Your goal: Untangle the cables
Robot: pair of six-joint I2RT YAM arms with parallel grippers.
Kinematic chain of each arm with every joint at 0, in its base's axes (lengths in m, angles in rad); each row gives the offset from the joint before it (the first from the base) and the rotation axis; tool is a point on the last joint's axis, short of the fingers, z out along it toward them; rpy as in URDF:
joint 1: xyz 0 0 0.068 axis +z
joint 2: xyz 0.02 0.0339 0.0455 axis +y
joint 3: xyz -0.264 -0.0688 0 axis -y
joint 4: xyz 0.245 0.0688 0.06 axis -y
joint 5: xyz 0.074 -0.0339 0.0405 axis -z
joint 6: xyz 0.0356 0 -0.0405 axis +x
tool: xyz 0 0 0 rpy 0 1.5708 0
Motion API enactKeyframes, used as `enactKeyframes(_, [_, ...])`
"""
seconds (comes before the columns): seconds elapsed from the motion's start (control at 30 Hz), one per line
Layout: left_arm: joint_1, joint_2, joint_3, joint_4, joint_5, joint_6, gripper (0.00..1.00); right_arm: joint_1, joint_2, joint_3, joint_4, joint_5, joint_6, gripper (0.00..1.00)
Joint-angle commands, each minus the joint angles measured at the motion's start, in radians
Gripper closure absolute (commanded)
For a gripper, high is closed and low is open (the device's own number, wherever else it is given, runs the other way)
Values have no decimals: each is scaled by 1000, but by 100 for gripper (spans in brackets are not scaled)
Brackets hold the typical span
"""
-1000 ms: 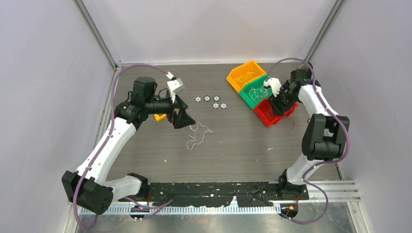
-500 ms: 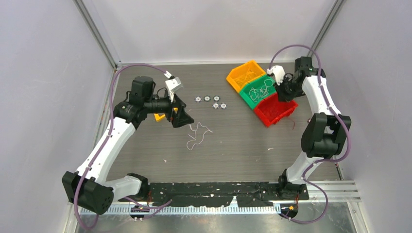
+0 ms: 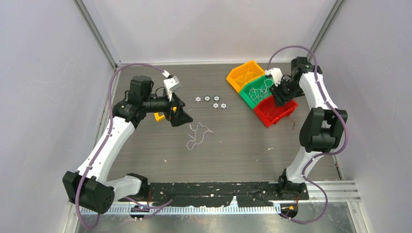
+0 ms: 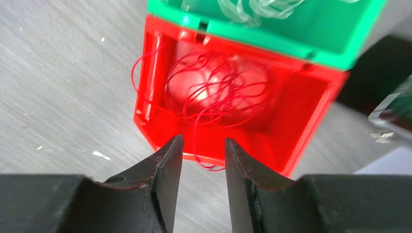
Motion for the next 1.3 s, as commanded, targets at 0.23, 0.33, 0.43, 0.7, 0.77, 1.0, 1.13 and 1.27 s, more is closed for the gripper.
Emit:
enactKeyframes(0.23, [5, 8, 14, 48, 40, -32, 8, 0, 33, -121, 109, 99, 33, 57])
enactKeyframes(0.33, [5, 7, 13, 49, 37, -37, 8, 0, 47, -143, 111, 120, 4, 59])
enactKeyframes(0.43, [5, 2, 10, 53, 30, -39, 8, 0, 53, -145, 111, 121, -1, 63])
enactKeyframes(0.7, [5, -4, -1, 56, 24, -43, 8, 2, 25, -29, 29, 52, 9, 94])
enactKeyframes(0.77, [5, -3, -4, 59, 23, -43, 8, 3, 16, 19, 1, 32, 13, 95])
enactKeyframes(1.0, [4, 23, 1, 79, 36, -56, 8, 36, 91, 219, -80, 14, 24, 95])
enactKeyframes(1.13, [5, 32, 14, 74, 39, -48, 8, 64, 148, 321, -112, 12, 26, 95])
enactKeyframes(1.27, [5, 37, 14, 75, 38, -47, 8, 82, 189, 376, -118, -1, 21, 95])
